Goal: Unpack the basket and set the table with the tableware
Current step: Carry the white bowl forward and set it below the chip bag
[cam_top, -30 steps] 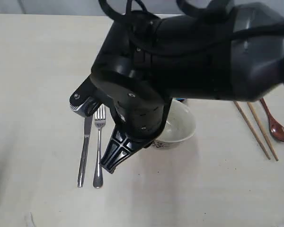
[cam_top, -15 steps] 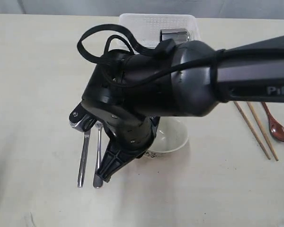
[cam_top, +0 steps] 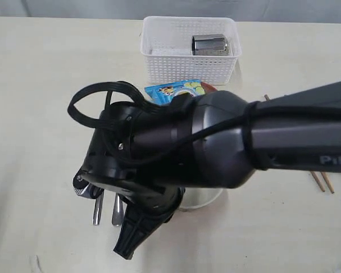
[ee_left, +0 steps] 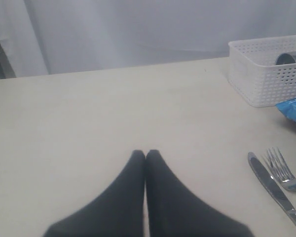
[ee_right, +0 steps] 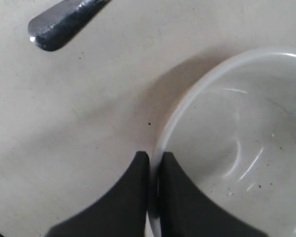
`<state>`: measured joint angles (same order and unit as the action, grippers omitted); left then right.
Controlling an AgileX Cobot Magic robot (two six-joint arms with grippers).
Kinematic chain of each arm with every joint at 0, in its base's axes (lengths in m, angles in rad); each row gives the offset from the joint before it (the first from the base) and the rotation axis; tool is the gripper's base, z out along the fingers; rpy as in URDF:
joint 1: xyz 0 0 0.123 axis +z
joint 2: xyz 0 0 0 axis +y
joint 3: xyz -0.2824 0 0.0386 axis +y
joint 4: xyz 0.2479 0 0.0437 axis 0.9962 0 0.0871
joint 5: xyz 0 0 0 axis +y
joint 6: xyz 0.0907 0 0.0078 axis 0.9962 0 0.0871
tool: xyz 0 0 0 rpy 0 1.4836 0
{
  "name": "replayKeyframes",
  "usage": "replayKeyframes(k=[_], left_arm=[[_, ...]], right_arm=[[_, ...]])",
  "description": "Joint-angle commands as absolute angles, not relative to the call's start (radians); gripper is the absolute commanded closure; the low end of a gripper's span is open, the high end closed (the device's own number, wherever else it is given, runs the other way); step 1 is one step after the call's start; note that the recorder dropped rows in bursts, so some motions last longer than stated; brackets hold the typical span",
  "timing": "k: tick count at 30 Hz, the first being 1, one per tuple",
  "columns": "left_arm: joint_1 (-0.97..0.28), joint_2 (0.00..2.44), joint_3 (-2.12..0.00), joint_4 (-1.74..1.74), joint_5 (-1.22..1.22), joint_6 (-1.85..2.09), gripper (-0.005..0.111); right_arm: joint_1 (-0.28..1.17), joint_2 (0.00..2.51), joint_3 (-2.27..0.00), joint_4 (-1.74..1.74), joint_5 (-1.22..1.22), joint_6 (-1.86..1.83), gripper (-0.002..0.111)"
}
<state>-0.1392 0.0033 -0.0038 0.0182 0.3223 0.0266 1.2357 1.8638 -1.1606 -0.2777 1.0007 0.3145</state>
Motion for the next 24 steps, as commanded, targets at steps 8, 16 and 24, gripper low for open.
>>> replayKeyframes(k=[8, 16, 24], left_arm=[[-0.138, 0.0, 0.0, 0.02, 0.32, 0.03, 0.107], [-0.138, 0.0, 0.0, 0.02, 0.32, 0.03, 0.107], [-0.138, 0.0, 0.0, 0.02, 0.32, 0.03, 0.107]], right_arm=[[1.236, 1.868, -1.15, -0.246, 1.007, 0.316, 0.102], [1.236, 1.864, -1.15, -0.232, 1.035, 0.314, 0.061], [1.238, 1.745, -1.181, -0.206, 1.081, 0.316, 0.062]])
